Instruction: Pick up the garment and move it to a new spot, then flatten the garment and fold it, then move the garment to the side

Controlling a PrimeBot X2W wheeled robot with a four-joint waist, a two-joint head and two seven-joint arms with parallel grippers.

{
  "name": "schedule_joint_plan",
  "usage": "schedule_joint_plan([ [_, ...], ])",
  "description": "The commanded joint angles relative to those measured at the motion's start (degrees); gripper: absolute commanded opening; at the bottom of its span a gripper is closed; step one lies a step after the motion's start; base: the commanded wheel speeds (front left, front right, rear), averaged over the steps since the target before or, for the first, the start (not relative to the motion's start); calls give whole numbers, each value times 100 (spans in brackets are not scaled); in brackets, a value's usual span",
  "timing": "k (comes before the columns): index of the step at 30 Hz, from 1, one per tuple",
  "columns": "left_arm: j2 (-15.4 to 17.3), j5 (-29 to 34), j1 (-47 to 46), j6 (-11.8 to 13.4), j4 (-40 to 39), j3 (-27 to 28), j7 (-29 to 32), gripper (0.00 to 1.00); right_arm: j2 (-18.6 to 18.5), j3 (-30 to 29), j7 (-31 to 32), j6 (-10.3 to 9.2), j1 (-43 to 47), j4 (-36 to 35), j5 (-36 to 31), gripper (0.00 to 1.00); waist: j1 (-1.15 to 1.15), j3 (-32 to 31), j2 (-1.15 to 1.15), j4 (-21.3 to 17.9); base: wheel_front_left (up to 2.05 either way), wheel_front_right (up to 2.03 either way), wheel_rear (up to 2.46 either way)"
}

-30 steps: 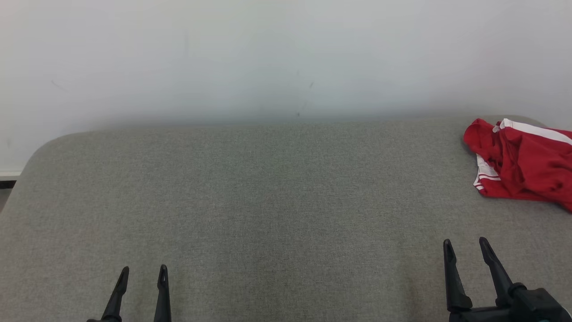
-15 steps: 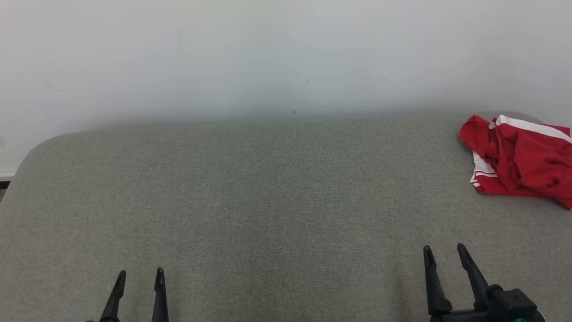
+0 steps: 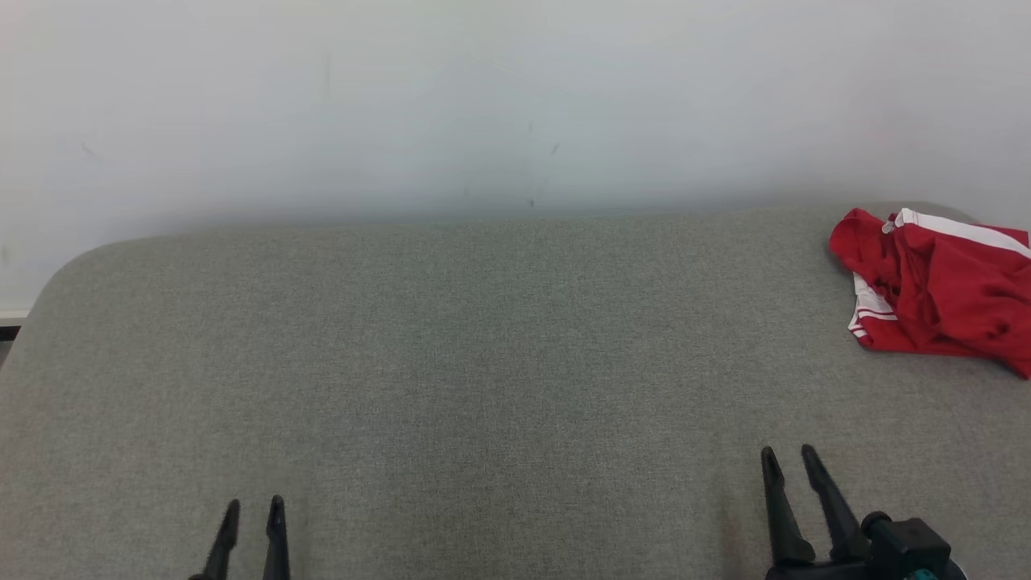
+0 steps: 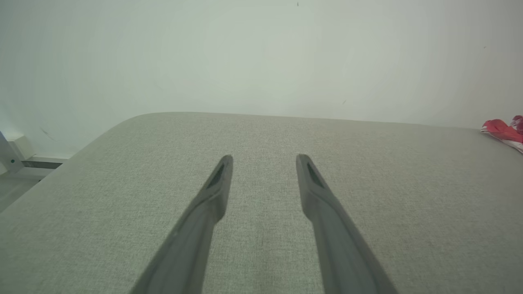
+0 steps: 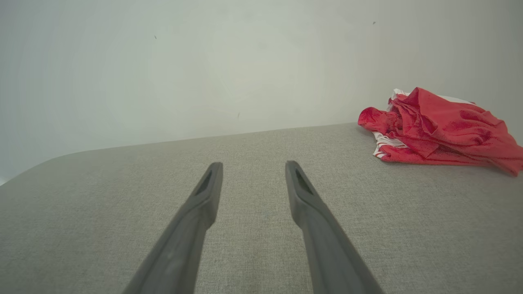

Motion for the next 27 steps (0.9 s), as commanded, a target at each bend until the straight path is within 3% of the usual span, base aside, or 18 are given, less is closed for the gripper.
schedule_joint_plan([
  [1, -6, -26, 2, -1, 55, 8, 18, 0, 2, -7, 23, -1, 12, 47, 27, 0, 0, 0, 0, 0, 0, 0, 0],
  [4, -16, -67, 19, -3, 154, 9, 47, 0, 6, -10, 43, 0, 61, 150, 71, 0, 0, 1, 0, 1, 0, 0, 0],
  [27, -49, -2466, -277, -92, 184, 173, 658, 0, 54, -107, 651, -2, -227, 169, 2510, 0, 0, 27, 0, 20, 0, 0, 0],
])
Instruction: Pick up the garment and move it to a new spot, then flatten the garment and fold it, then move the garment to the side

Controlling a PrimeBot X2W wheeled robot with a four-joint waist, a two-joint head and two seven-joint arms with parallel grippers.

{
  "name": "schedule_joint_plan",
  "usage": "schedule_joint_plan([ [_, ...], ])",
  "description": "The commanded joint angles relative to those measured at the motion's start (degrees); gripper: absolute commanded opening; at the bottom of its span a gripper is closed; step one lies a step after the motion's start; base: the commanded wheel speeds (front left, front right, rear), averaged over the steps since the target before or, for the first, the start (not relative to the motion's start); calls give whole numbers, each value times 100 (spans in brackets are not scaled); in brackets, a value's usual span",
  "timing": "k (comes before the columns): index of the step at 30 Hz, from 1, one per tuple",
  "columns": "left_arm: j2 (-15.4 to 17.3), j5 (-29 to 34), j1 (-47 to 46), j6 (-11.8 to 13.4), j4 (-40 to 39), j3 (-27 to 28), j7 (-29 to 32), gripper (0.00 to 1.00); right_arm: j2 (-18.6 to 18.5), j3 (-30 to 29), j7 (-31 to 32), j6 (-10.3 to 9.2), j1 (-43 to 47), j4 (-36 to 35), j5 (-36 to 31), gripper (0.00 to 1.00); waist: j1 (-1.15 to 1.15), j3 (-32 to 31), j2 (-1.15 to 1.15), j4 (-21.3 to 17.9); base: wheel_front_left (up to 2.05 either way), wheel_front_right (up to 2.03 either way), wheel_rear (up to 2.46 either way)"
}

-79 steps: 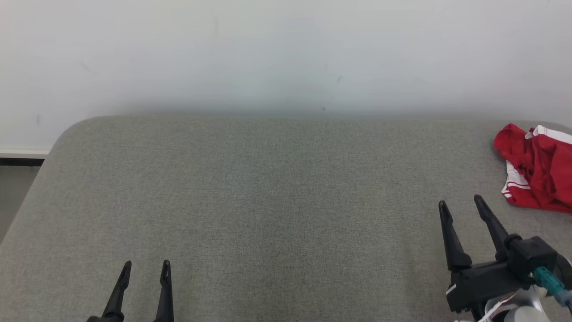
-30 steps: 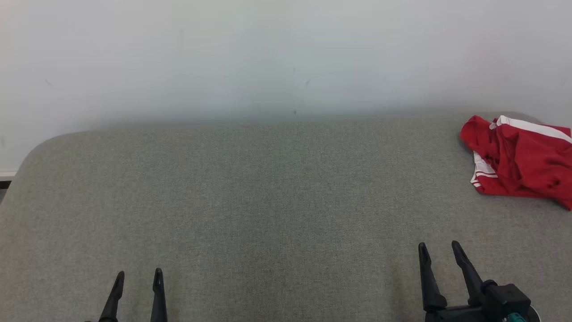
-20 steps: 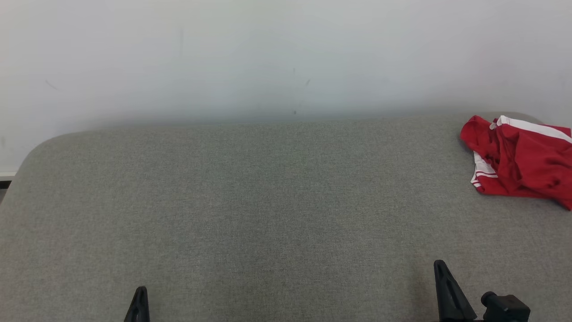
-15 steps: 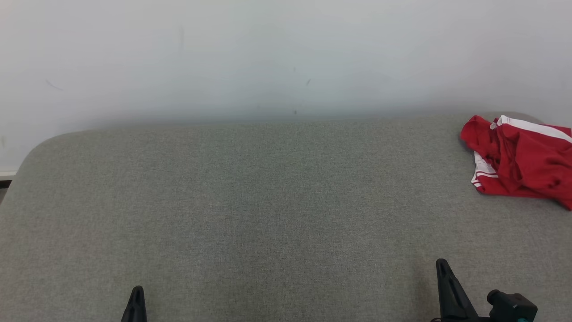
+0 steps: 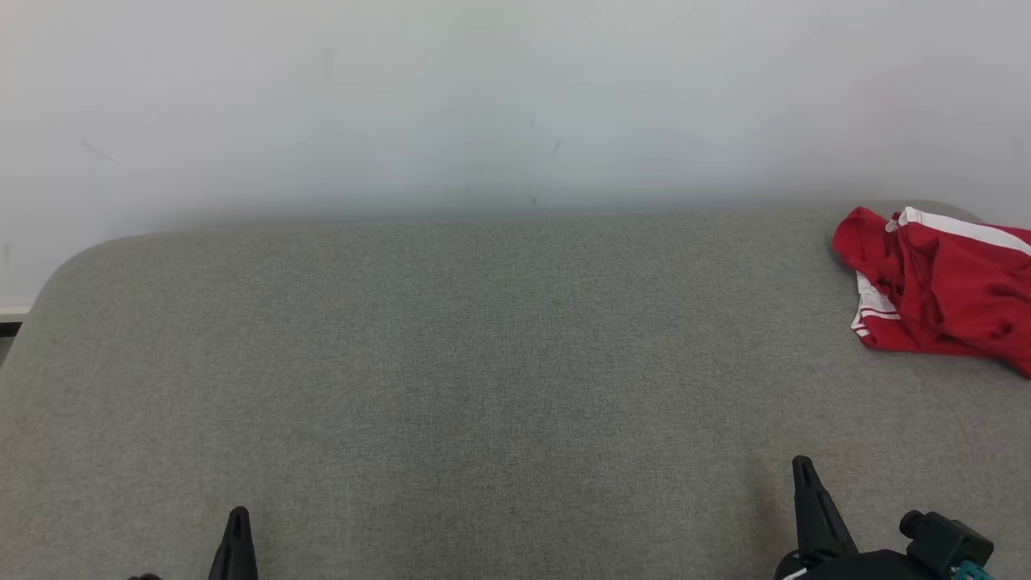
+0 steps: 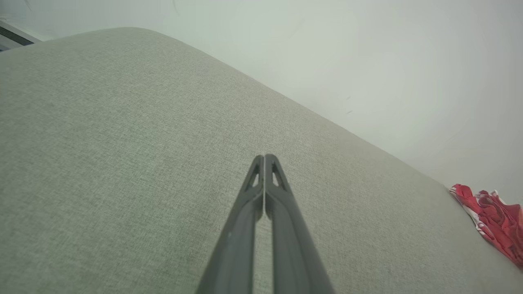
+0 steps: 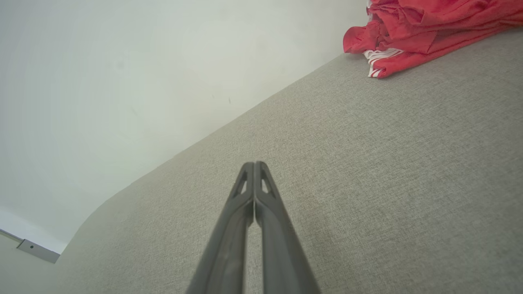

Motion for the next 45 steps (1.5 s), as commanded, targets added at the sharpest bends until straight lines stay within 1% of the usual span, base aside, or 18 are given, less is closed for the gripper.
schedule_joint_plan([
  [1, 7, -279, -168, -36, -76, 42, 63, 0, 10, -25, 52, -1, -153, -81, 293, 0, 0, 2, 0, 2, 0, 0, 0],
  [18, -13, -1675, -343, -89, -53, 136, 420, 0, 40, -81, 405, -3, -320, -63, 1709, 0, 0, 21, 0, 16, 0, 0, 0],
  [19, -13, -1675, -343, -89, -53, 136, 420, 0, 40, -81, 405, -3, -320, -63, 1709, 0, 0, 21, 0, 16, 0, 0, 0],
  [45, -37, -3453, -561, -148, -17, 264, 884, 0, 79, -154, 862, -6, -531, -35, 3515, 0, -1, 52, 0, 39, 0, 0, 0],
])
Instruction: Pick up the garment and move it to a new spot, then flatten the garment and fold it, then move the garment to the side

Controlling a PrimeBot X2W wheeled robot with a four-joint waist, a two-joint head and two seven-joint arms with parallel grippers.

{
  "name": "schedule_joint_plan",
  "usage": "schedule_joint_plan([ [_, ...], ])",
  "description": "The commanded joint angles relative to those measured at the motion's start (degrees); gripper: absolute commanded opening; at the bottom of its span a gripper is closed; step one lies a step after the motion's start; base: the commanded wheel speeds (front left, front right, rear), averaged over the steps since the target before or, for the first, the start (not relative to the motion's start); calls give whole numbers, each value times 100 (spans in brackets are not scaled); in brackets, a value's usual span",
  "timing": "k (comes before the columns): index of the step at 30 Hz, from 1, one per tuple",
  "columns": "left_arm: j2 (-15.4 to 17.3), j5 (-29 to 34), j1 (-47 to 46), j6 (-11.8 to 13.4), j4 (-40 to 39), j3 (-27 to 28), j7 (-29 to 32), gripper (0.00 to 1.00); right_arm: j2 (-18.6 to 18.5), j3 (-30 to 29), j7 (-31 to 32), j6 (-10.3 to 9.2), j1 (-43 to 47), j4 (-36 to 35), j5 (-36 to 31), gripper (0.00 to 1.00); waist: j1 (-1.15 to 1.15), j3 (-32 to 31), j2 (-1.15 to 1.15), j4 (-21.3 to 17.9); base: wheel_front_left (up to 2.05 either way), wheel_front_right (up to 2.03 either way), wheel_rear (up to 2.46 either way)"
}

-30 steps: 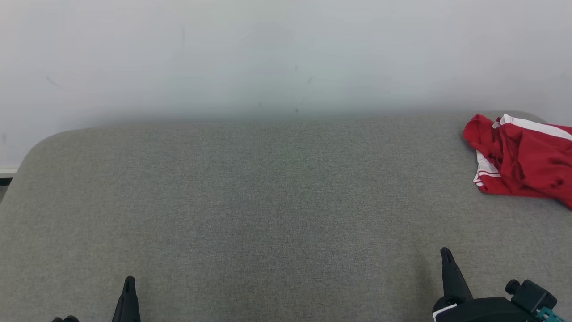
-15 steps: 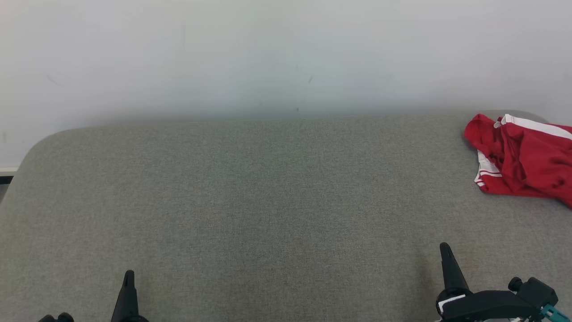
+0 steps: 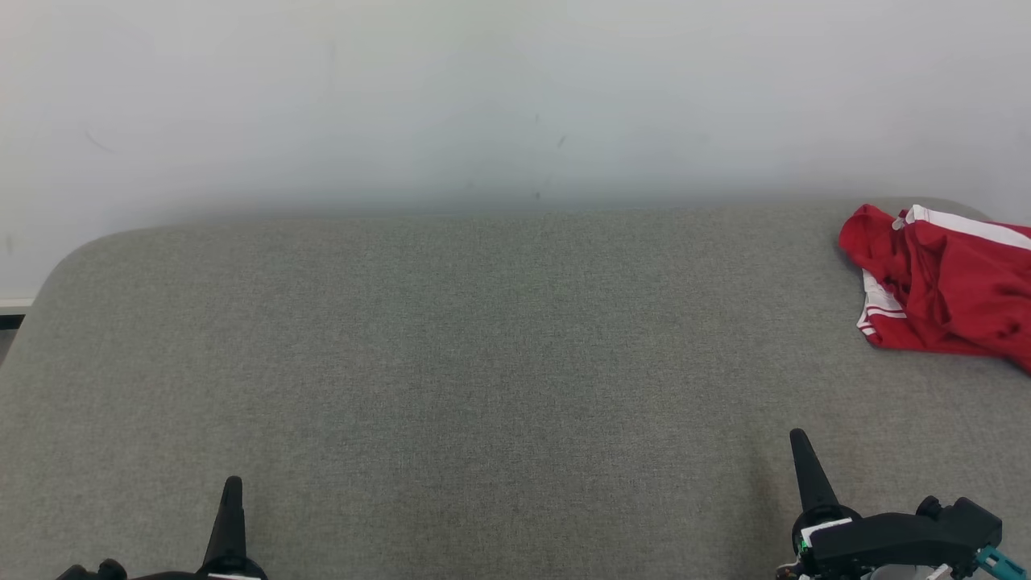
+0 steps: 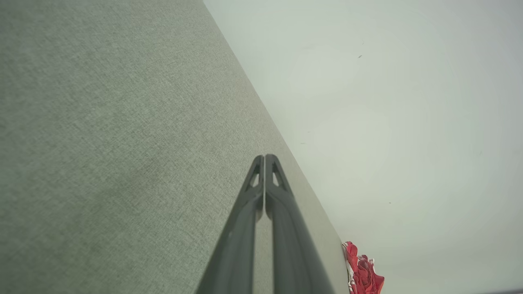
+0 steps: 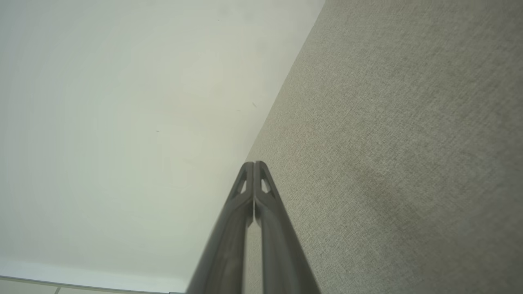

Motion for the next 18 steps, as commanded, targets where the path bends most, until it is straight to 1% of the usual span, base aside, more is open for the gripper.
schedule_joint_plan([
  [1, 6, -182, -120, -15, -25, 32, 48, 0, 19, -18, 35, -6, -97, -38, 164, 0, -1, 2, 0, 1, 0, 0, 0],
  [18, -9, -1039, -223, -57, -7, 90, 268, 0, 38, -51, 259, -8, -196, -22, 1029, 0, -1, 20, 0, 15, 0, 0, 0],
])
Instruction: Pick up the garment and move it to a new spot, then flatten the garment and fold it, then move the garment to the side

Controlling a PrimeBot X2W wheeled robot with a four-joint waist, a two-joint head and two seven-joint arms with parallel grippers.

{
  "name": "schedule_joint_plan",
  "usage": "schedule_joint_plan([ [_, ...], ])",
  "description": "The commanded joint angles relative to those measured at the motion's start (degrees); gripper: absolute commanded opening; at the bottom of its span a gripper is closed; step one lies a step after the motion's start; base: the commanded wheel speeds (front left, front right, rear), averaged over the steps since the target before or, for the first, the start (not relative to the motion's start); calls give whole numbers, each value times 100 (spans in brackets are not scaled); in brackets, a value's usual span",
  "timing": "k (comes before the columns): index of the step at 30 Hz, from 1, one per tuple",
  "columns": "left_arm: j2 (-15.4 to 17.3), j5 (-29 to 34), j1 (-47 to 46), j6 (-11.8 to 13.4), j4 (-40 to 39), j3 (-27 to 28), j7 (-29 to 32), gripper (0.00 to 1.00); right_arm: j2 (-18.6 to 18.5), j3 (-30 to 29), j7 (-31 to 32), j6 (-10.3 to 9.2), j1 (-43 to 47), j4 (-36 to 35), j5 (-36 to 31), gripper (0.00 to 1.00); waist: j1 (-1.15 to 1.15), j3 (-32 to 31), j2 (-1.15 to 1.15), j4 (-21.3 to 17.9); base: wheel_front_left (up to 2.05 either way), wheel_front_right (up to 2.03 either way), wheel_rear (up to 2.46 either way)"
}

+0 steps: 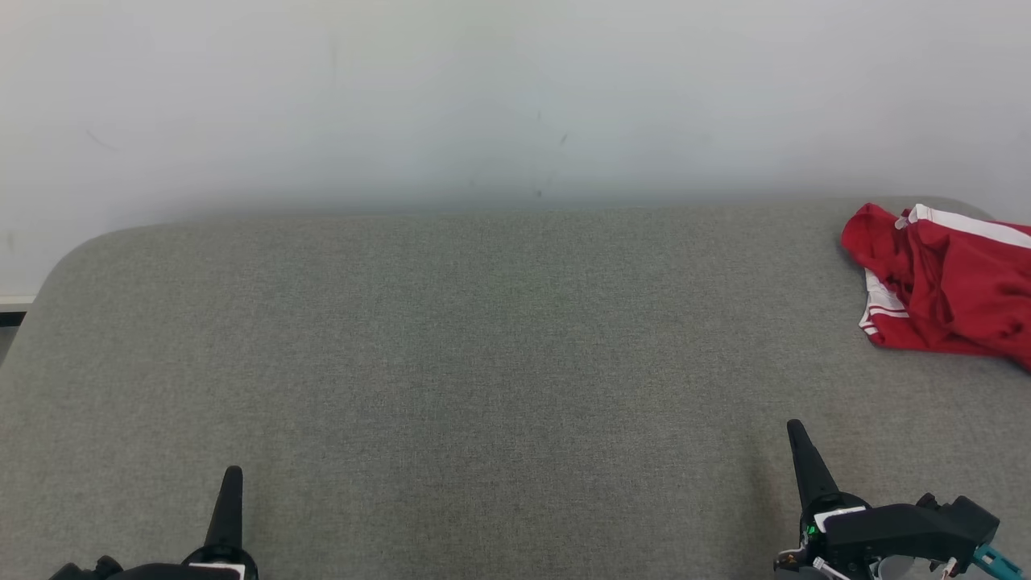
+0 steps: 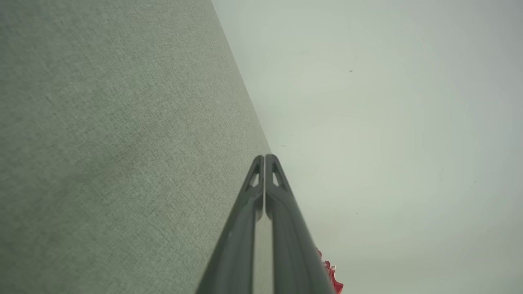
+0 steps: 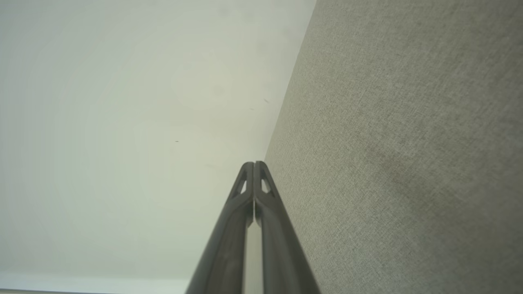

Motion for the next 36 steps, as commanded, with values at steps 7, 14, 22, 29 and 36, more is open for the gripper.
schedule_joint_plan([
  [7, -7, -402, -138, -61, -10, 40, 106, 0, 24, -20, 101, -8, -115, -18, 389, 0, 0, 7, 0, 6, 0, 0, 0],
  [14, -12, -718, -179, -57, -2, 63, 188, 0, 32, -35, 183, -9, -148, -11, 720, 0, 0, 15, 0, 12, 0, 0, 0],
  [22, -17, -1065, -218, -76, 7, 87, 285, 0, 41, -47, 281, -10, -188, -3, 1072, 0, 0, 24, 0, 19, 0, 0, 0],
  [29, -22, -1341, -253, -91, 15, 108, 353, 0, 47, -58, 342, -11, -225, 3, 1370, 0, 0, 32, 0, 25, 0, 0, 0],
  [36, -28, -1637, -283, -108, 22, 125, 427, 0, 54, -71, 421, -11, -245, 10, 1646, 0, 0, 40, 0, 31, 0, 0, 0],
])
